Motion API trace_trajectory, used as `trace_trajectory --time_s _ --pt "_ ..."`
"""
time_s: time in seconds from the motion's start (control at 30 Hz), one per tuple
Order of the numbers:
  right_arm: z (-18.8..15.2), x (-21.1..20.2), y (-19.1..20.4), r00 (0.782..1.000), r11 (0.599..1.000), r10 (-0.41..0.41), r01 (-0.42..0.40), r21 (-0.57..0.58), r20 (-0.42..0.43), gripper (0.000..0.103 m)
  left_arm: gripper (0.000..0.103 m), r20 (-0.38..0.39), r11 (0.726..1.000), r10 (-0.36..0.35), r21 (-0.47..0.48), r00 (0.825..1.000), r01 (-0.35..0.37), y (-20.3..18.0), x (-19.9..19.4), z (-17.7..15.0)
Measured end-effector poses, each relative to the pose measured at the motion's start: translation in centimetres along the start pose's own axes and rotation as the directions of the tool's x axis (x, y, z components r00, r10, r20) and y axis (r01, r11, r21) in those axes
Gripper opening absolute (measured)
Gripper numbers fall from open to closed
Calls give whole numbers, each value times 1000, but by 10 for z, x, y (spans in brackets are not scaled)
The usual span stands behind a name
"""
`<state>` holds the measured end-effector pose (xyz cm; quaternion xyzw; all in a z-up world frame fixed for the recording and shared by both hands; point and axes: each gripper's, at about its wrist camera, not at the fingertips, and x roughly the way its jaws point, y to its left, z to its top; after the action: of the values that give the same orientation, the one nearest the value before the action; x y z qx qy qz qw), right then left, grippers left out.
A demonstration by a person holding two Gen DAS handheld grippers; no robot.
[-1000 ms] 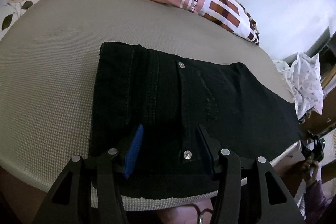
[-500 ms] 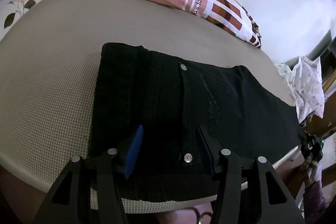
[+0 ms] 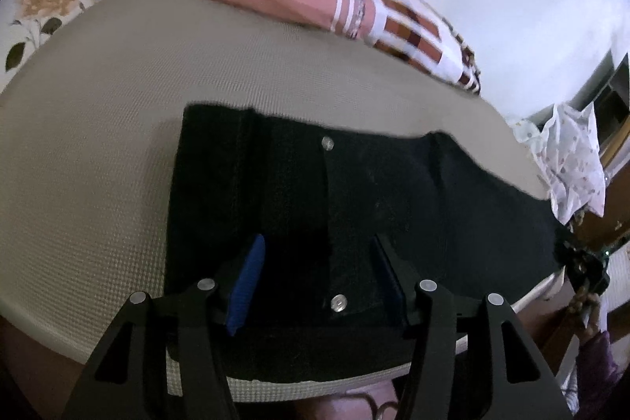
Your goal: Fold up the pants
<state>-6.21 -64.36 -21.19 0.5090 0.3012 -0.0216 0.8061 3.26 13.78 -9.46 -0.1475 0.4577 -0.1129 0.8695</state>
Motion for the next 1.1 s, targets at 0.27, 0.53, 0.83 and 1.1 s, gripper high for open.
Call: trace_trajectory --time_s 0.27,0.53,0.83,1.1 --pt "-15 13 66 999 994 17 -22 -111 -46 9 56 -20 1000 -25 -5 999 25 -9 -1 0" --pt "-74 60 142 979 964 79 -124 -234 -190 10 56 -51 999 -43 -15 998 42 -10 2 -8" --pt "-181 132 203 896 901 70 -245 -358 -438 10 56 -71 998 -57 -35 996 55 -8 3 -14" --pt "-249 157 221 851 839 17 -298 -455 -525 10 56 -83 997 -66 -34 994 63 -9 6 -17"
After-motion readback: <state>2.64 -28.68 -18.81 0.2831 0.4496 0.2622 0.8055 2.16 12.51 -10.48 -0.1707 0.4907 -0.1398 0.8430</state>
